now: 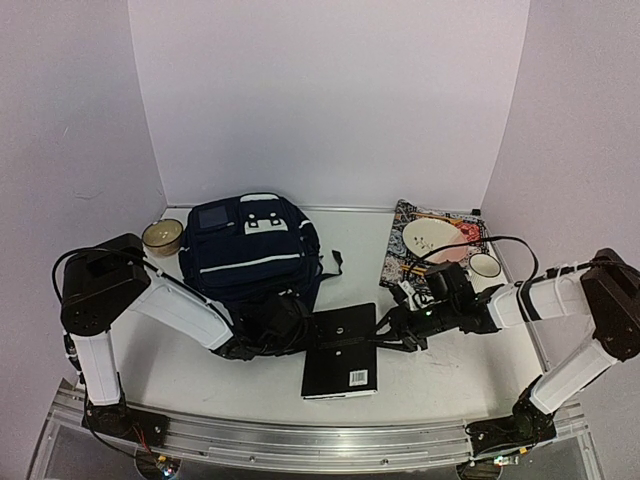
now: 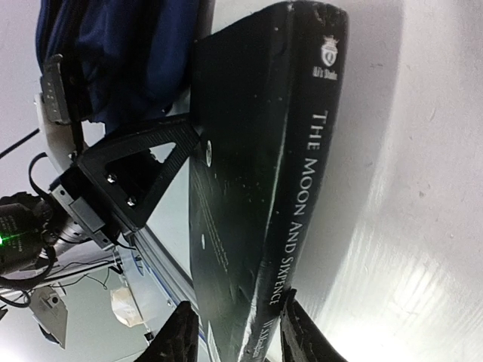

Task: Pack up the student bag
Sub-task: Grab the book from the center of the board.

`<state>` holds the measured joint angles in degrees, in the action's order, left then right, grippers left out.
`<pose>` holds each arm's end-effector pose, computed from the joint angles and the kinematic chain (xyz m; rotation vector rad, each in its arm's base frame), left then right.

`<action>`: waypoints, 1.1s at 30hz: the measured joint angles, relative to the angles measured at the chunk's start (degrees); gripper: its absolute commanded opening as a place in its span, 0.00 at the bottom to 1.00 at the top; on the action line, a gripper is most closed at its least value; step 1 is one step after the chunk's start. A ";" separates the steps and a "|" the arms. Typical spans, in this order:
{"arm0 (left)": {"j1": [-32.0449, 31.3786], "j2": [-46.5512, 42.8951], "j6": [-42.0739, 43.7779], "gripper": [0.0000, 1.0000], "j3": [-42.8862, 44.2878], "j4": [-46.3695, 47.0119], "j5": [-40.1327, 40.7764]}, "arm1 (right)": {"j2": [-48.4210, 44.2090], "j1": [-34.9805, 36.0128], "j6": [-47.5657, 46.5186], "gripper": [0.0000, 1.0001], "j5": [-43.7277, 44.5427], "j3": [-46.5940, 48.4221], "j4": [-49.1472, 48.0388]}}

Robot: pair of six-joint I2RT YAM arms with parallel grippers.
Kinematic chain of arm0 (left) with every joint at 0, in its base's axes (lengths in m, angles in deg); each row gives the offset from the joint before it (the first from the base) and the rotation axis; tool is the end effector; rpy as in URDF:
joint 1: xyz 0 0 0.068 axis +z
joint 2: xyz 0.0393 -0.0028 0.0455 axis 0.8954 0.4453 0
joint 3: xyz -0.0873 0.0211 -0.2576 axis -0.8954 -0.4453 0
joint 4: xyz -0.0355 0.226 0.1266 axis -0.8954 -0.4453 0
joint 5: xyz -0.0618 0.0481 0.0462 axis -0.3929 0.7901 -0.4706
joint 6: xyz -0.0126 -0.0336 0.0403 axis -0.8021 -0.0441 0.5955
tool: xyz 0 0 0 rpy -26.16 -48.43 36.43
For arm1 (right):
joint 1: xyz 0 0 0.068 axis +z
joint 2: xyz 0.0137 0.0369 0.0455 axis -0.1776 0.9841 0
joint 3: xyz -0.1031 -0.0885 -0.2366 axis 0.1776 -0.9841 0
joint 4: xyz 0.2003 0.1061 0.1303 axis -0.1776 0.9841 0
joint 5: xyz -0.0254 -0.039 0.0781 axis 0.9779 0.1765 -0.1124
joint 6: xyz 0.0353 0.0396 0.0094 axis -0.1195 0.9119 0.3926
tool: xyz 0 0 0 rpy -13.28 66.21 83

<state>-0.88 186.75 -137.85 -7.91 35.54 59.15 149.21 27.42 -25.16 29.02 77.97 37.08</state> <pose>0.1657 -0.3295 0.1133 -0.0686 2.4458 -0.8837 0.2124 0.1915 0.1714 -0.2073 2.3094 1.5706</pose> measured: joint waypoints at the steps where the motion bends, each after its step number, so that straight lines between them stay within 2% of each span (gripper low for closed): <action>1: 0.04 -0.05 -0.31 0.38 -0.38 0.63 0.04 | 0.03 0.00 0.48 0.35 0.11 -0.40 -1.06; 16: 0.14 -0.58 -3.68 0.37 -4.48 6.60 3.27 | 5.19 0.09 5.21 0.34 0.79 -0.64 -9.90; 23: 0.03 -0.40 -6.02 0.37 -4.48 8.90 -0.85 | 7.70 1.53 7.83 0.32 0.13 0.10 -16.80; 29: 0.10 0.00 -7.00 0.37 -4.48 10.09 -1.12 | 7.51 1.53 8.15 0.20 0.76 0.10 -17.38; 33: 0.10 0.01 -6.79 0.45 -4.48 10.26 -1.36 | 7.03 1.55 7.37 0.08 1.49 0.09 -15.73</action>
<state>-0.78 186.75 -144.64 -12.39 45.80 57.79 156.24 28.96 -17.79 30.51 78.06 21.35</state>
